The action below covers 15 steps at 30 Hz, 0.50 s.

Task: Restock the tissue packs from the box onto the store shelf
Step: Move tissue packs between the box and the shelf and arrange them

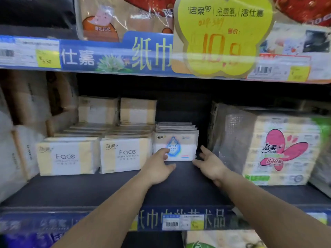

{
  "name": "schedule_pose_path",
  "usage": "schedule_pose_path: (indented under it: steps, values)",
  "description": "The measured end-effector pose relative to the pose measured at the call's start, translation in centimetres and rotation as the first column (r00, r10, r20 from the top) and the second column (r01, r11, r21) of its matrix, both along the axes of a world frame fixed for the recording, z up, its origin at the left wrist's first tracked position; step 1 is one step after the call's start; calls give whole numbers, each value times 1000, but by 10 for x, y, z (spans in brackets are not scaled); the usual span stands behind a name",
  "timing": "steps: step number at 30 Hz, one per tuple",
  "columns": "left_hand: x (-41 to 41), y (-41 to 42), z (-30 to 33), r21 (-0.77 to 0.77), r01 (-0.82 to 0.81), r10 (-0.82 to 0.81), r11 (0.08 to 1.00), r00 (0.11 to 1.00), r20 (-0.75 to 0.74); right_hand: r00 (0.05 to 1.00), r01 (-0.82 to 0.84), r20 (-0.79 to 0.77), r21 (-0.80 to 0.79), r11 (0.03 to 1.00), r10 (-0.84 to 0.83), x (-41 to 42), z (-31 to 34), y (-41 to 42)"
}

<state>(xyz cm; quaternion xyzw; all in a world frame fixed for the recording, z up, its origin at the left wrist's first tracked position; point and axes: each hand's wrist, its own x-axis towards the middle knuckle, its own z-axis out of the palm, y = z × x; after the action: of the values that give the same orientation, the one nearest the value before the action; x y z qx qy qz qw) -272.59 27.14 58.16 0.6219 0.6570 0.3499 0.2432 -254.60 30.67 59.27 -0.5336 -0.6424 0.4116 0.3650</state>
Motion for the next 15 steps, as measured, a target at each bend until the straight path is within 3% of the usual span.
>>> schedule_pose_path:
  steps: [5,9,12,15]
  values:
    - [30,-24,20,2,4,-3,1000,984,-177,991,-108,81,56,993,103,18,12,-47]
    - [87,-50,33,-49,-24,-1,999,893,-450,970,-112,232,135,985,78,67,21,-83]
    - [162,-80,36,-7,1,-4,1000,853,-522,922,-77,387,255,964,-28,139,22,-120]
    - [257,-114,30,32,98,-63,995,819,-570,786,5,578,349,937,-219,241,10,-162]
